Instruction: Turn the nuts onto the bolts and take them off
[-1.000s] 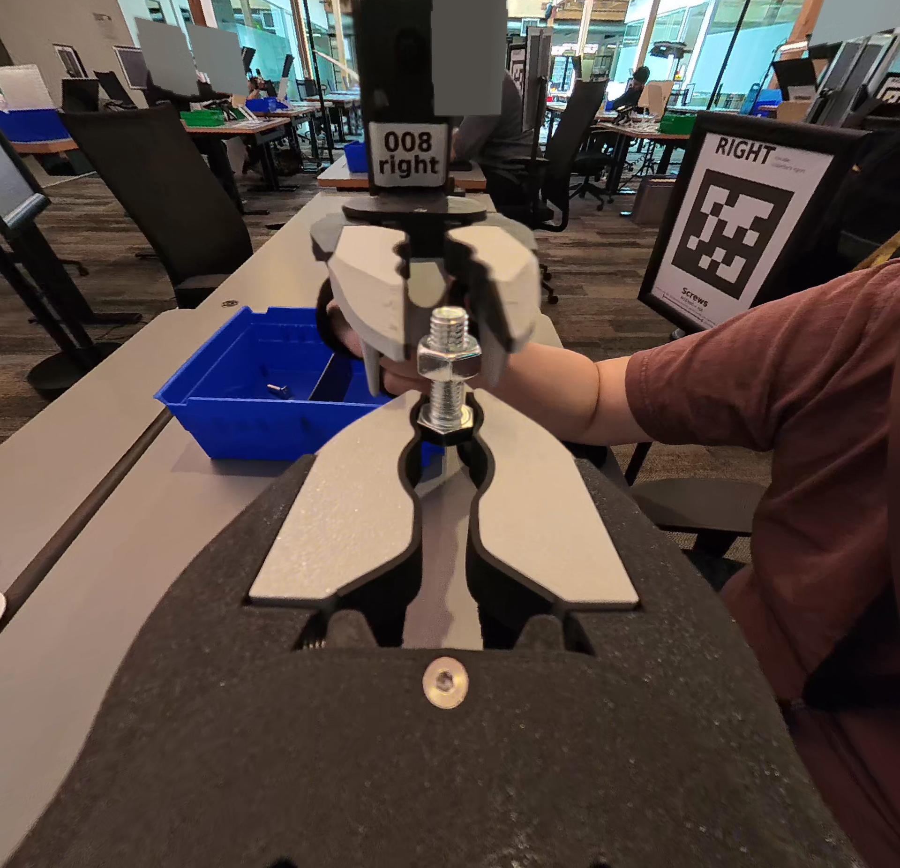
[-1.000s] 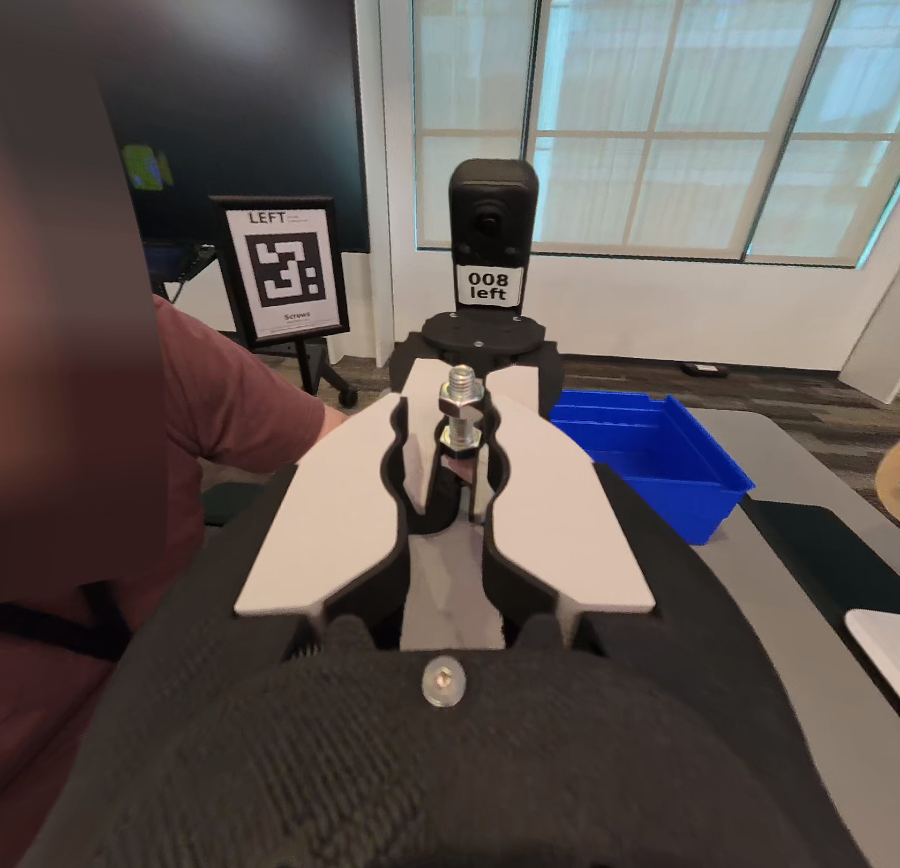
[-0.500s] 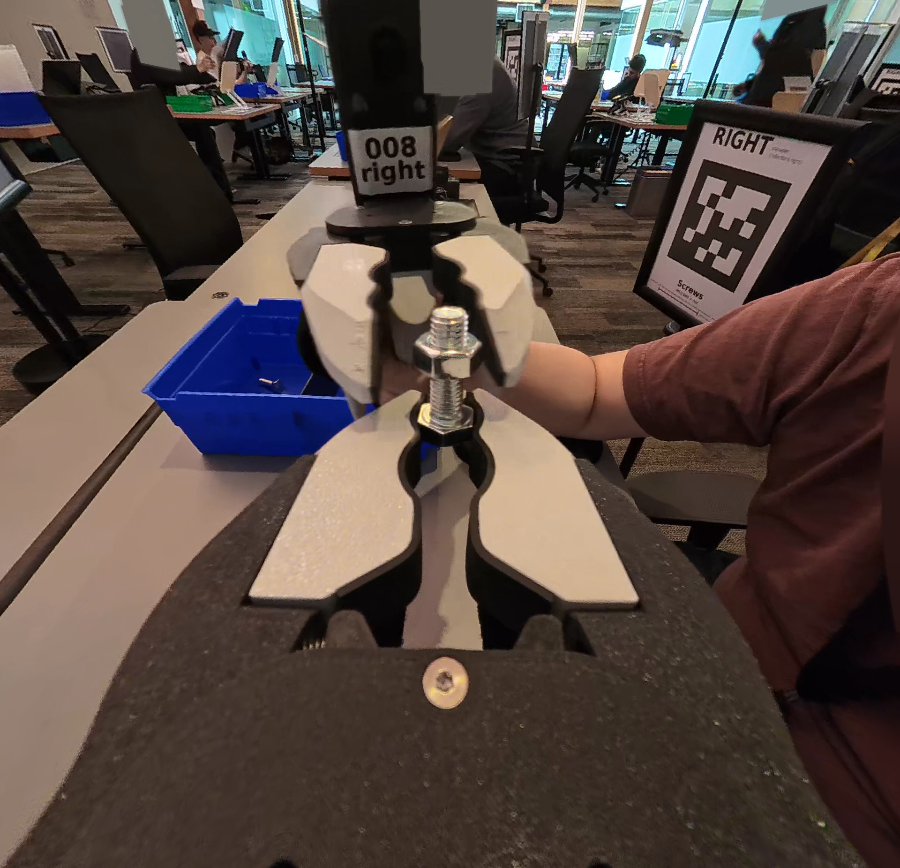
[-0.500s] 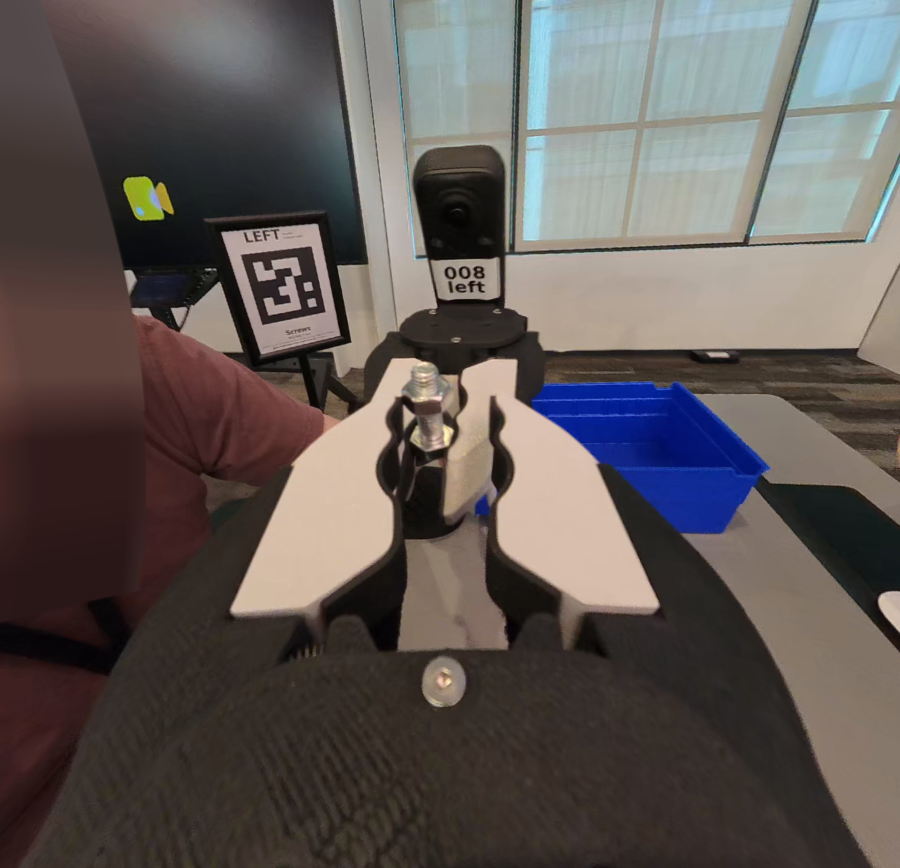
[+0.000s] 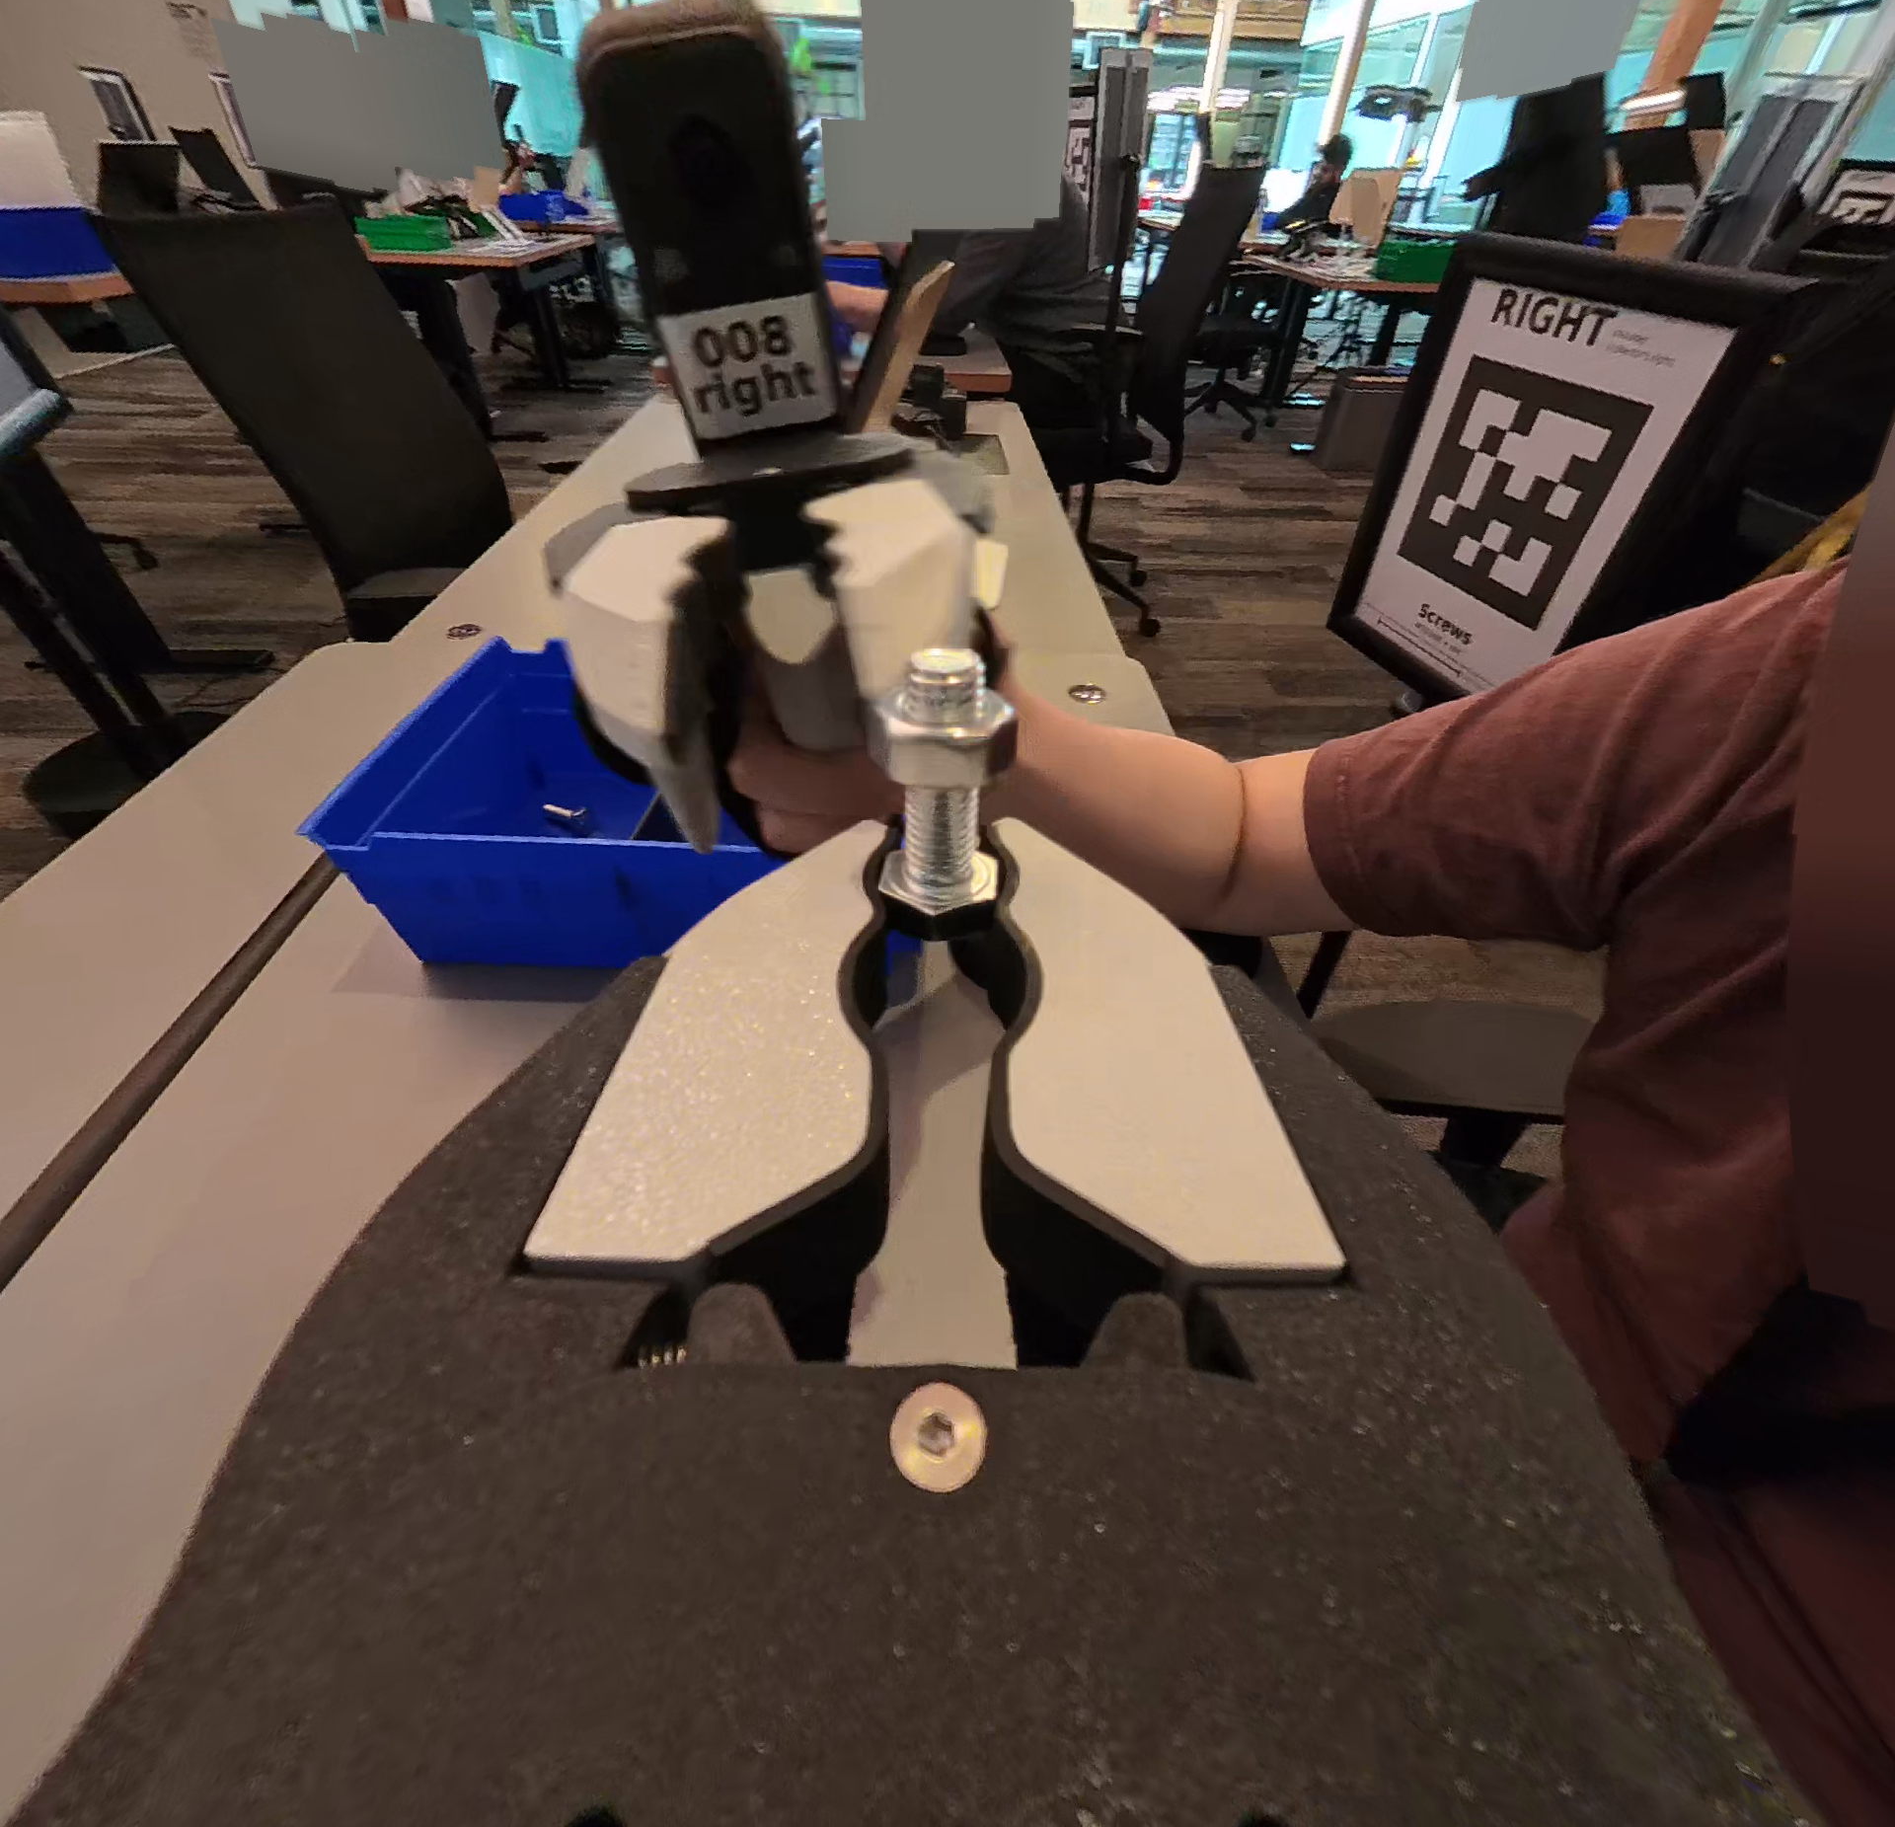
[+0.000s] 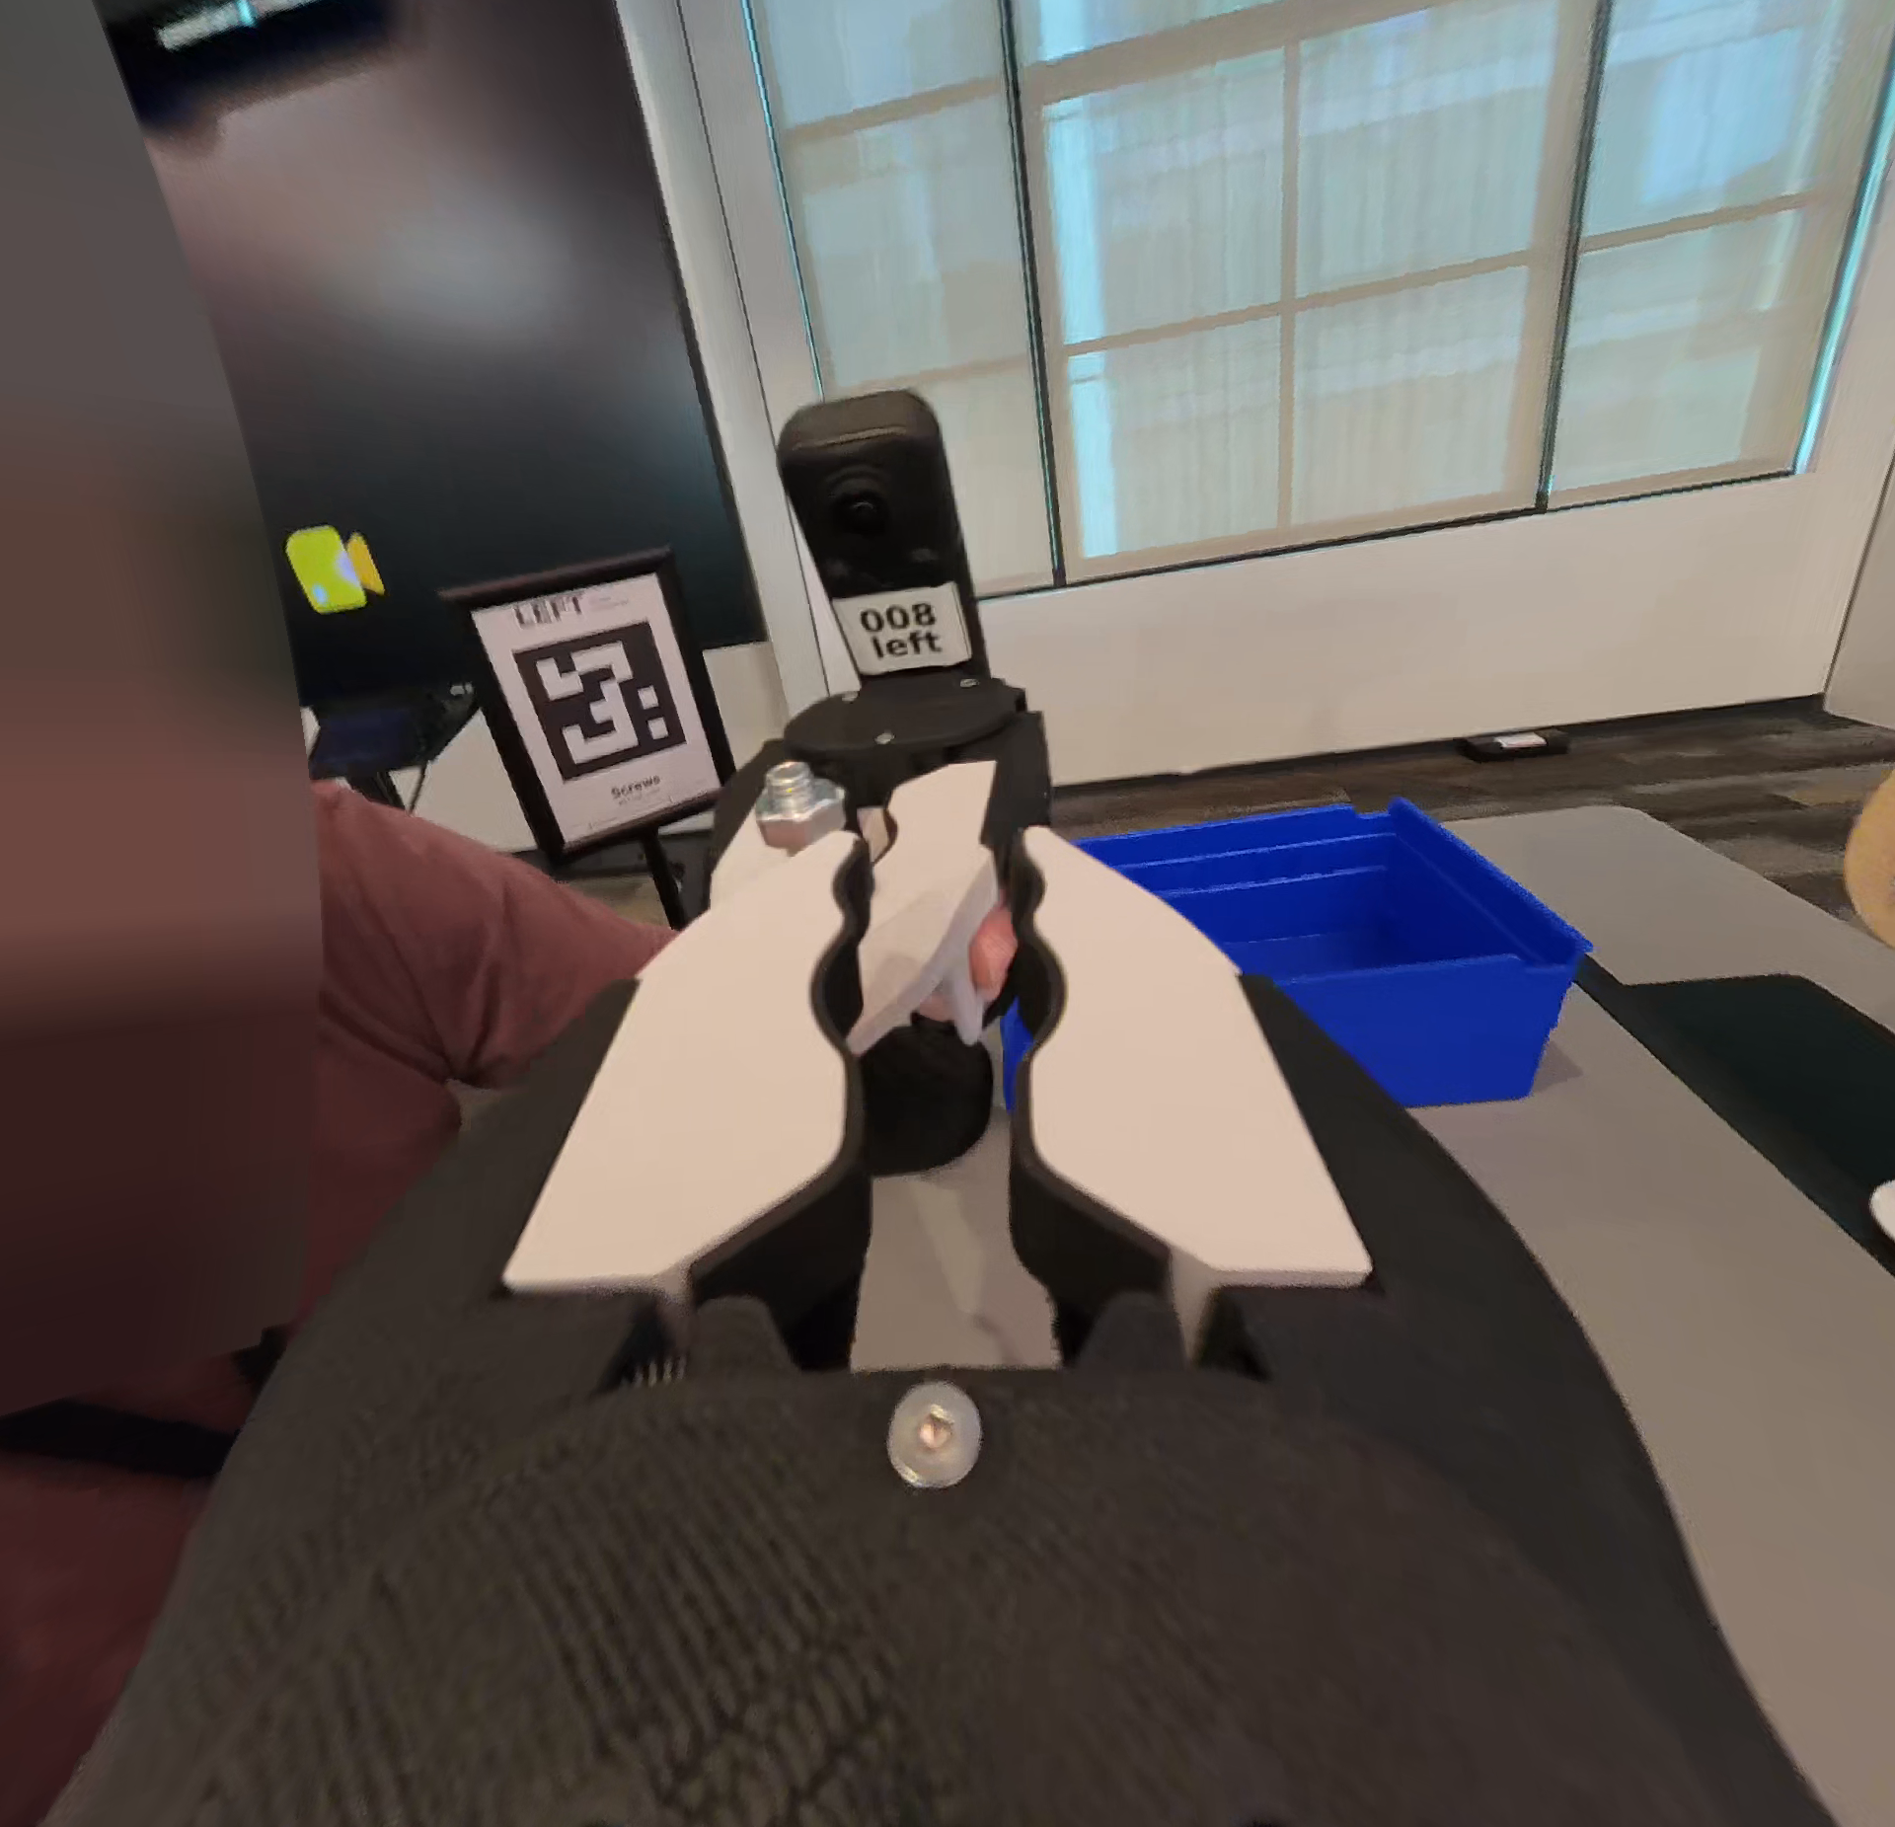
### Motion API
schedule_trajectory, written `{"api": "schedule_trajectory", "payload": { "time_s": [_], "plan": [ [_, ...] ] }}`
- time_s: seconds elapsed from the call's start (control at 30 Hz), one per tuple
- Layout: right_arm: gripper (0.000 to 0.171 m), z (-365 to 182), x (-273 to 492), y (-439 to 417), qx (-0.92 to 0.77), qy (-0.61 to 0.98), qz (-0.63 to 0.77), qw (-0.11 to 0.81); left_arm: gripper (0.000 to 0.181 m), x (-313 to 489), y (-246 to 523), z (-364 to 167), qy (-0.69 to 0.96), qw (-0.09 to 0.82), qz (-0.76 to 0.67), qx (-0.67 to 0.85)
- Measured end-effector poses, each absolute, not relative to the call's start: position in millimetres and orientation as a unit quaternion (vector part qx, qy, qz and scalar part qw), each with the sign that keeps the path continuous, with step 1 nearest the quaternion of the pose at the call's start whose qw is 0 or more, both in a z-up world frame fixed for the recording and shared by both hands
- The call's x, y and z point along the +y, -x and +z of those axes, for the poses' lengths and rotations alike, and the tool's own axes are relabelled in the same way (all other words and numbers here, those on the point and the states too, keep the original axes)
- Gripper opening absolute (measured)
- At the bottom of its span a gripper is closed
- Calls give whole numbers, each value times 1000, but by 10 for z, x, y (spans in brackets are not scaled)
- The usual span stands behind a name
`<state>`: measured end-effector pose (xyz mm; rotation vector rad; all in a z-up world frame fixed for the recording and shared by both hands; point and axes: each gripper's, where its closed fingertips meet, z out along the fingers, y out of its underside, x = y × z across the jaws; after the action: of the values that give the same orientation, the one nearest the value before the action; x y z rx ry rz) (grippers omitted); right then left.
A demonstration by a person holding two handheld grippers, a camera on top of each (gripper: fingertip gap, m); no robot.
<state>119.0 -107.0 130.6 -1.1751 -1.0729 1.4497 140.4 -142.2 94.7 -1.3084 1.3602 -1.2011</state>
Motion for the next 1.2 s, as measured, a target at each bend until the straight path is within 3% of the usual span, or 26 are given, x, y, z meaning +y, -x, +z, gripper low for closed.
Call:
{"api": "schedule_trajectory", "payload": {
  "time_s": [0.3,0.4,0.67,0.77,1.07,1.2],
  "plan": [
    [34,1303,-1283,-1084,-479,459,582,471,14,-1445,-1433,917,527,429,-484,552],
    [23,1369,-1057,-1255,-426,469,610,476,14,-1457,-1409,953,524,431,-486,551],
    [31,1341,-1308,-1081,-470,459,594,464,14,-1444,-1433,916,530,427,-483,551],
    [17,1357,-1025,-1240,-417,479,610,474,14,-1439,-1416,940,529,433,-482,548],
    [34,1327,-1302,-1066,-473,464,584,469,14,-1462,-1435,927,529,428,-483,551],
    [25,1374,-1074,-1228,-419,472,622,462,14,-1479,-1408,974,525,426,-494,546]
  ]
}}
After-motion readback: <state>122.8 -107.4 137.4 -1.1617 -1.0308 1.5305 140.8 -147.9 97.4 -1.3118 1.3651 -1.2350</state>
